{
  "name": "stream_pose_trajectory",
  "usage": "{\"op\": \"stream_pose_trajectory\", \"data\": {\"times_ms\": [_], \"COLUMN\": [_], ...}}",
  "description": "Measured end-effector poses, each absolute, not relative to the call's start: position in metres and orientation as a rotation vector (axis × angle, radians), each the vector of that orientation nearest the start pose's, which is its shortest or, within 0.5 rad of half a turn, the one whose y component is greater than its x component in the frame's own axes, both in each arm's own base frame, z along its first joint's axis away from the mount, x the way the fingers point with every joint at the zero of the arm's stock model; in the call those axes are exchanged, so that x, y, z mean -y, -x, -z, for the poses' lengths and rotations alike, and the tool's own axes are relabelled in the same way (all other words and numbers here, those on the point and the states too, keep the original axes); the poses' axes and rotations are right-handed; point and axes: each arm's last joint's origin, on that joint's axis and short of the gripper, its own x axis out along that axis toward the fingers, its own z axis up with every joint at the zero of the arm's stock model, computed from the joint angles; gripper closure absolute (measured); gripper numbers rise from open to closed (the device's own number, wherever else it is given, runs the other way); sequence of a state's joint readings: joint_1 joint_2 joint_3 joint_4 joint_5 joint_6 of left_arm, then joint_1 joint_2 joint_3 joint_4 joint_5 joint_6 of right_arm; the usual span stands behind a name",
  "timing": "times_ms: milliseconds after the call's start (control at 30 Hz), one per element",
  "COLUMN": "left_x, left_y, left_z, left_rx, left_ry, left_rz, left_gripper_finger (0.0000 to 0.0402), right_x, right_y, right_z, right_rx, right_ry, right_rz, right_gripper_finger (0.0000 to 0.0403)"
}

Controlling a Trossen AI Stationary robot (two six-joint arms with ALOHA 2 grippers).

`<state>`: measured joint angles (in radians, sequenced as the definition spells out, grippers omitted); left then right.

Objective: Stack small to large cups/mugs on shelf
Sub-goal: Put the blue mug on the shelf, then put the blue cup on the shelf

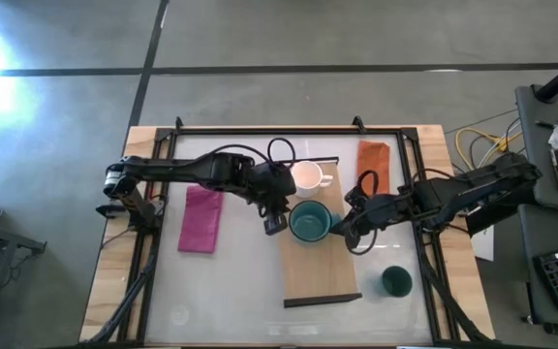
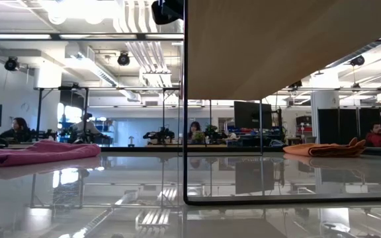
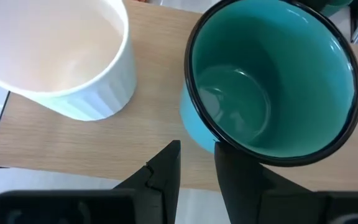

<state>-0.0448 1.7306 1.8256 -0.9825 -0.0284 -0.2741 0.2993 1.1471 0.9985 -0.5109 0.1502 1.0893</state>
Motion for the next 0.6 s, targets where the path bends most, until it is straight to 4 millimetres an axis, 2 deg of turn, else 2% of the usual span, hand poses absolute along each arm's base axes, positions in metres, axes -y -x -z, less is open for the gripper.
{"op": "stream_pose_trajectory", "data": {"times_ms": [333, 433, 600], "left_x": [0.009, 0.006, 0.005], "left_y": [-0.363, -0.362, -0.346], "left_z": [-0.374, -0.374, -0.379], "left_rx": [-0.853, -0.868, -0.922], "left_ry": [0.191, 0.187, 0.182], "left_rz": [-0.095, -0.100, -0.112], "left_gripper_finger": [0.0316, 0.0316, 0.0316], "right_x": [-0.065, -0.066, -0.063], "right_y": [-0.223, -0.211, -0.186], "right_z": [-0.309, -0.312, -0.319], "right_rx": [-0.664, -0.687, -0.723], "right_ry": [-0.899, -0.893, -0.916], "right_rz": [0.236, 0.230, 0.252], "right_gripper_finger": [0.0374, 0.0374, 0.0374]}}
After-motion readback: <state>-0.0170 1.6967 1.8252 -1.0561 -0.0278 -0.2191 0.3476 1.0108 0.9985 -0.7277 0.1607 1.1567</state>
